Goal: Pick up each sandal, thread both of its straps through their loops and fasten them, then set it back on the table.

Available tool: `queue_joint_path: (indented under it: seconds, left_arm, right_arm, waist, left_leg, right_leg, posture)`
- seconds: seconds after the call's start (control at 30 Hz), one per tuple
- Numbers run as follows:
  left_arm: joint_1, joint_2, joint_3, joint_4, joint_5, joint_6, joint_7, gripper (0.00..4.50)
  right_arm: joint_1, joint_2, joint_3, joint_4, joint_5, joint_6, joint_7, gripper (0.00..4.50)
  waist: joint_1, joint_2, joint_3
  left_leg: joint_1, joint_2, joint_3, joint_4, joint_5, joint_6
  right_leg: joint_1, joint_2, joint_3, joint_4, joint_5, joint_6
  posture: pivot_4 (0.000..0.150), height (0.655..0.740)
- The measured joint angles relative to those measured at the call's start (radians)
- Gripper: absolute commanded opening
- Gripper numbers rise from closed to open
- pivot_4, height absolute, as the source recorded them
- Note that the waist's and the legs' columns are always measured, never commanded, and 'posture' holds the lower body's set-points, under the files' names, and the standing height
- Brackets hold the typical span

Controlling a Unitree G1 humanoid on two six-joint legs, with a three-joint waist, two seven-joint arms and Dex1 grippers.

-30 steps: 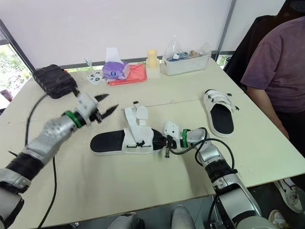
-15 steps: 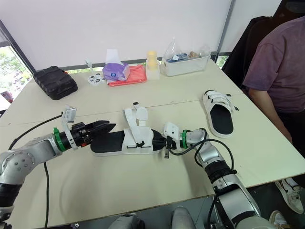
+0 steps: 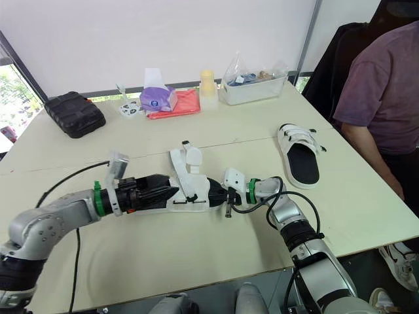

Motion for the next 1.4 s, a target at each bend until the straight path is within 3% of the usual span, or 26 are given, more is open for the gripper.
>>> queue_joint_path:
  seconds: [0.2, 0.23, 0.3, 0.53, 0.7, 0.87, 1.13, 1.4]
  left_arm:
    - [-0.097, -0.151, -0.051, 0.128, 0.112, -0.013, -0.006, 4.42]
    - [-0.11, -0.169, -0.05, 0.147, 0.125, -0.014, -0.005, 4.19]
    - [-0.134, -0.197, -0.05, 0.175, 0.149, -0.015, -0.005, 3.51]
    - [-0.139, -0.221, -0.028, 0.204, 0.174, 0.001, -0.031, 0.02]
    - [-0.173, -0.213, 0.005, 0.235, 0.156, 0.071, -0.058, 0.02]
    - [-0.266, -0.142, 0.045, 0.297, 0.127, 0.15, -0.151, 0.02]
    - [-0.326, -0.089, -0.01, 0.408, 0.194, 0.158, -0.359, 0.02]
    - [-0.355, -0.08, -0.039, 0.416, 0.238, 0.182, -0.446, 0.02]
  right_arm:
    - [-0.001, 0.007, 0.002, 0.0, -0.003, 0.0, -0.002, 0.0]
    - [-0.001, 0.007, 0.002, -0.001, -0.004, 0.0, -0.002, 0.0]
    - [-0.001, 0.008, 0.002, -0.001, -0.006, 0.0, -0.003, 0.0]
    - [0.001, 0.008, 0.002, -0.003, -0.006, 0.0, -0.007, 0.0]
    - [0.0, 0.008, 0.002, -0.002, -0.006, 0.0, -0.008, 0.0]
    - [-0.001, 0.009, 0.005, -0.001, -0.006, 0.0, -0.008, 0.0]
    - [-0.003, 0.011, 0.005, 0.0, -0.007, 0.0, -0.009, 0.0]
    - [0.001, 0.012, 0.005, -0.004, -0.008, 0.0, -0.013, 0.0]
  waist:
    - [-0.003, -0.001, -0.001]
    - [-0.002, -0.001, -0.001]
    - [-0.002, -0.001, -0.001]
    - [-0.002, -0.001, -0.001]
    - [-0.002, -0.001, 0.0]
    - [-0.003, -0.001, 0.0]
    - [-0.003, -0.002, 0.0]
    - [-0.004, -0.002, 0.0]
  left_leg:
    - [0.002, 0.001, 0.0, -0.006, 0.002, -0.004]
    - [0.002, 0.001, 0.0, -0.006, 0.002, -0.004]
    - [0.002, 0.001, 0.0, -0.006, 0.002, -0.004]
    - [0.002, 0.002, 0.0, -0.006, 0.002, -0.003]
    - [0.002, 0.002, 0.0, -0.006, 0.002, -0.003]
    - [0.002, 0.002, 0.0, -0.007, 0.002, -0.004]
    - [0.002, 0.002, 0.0, -0.007, 0.002, -0.004]
    - [0.002, 0.003, 0.0, -0.008, 0.002, -0.004]
  right_leg:
    - [-0.001, 0.0, 0.0, -0.001, 0.0, -0.001]
    - [-0.001, 0.0, 0.0, -0.001, -0.001, -0.001]
    - [-0.001, 0.0, 0.0, -0.001, -0.001, -0.001]
    - [-0.001, 0.0, 0.0, -0.001, -0.001, -0.001]
    - [-0.001, 0.001, 0.0, -0.001, -0.001, -0.001]
    - [-0.001, 0.001, 0.0, -0.001, -0.001, -0.001]
    - [-0.002, 0.001, 0.0, -0.001, -0.001, -0.001]
    - [-0.002, 0.002, 0.0, -0.001, -0.001, -0.001]
  posture:
    - [0.15, 0.74]
    - [0.15, 0.74]
    - [0.15, 0.74]
    - [0.15, 0.74]
    - [0.15, 0.74]
    - [0.15, 0.74]
    - [0.15, 0.74]
    - [0.15, 0.74]
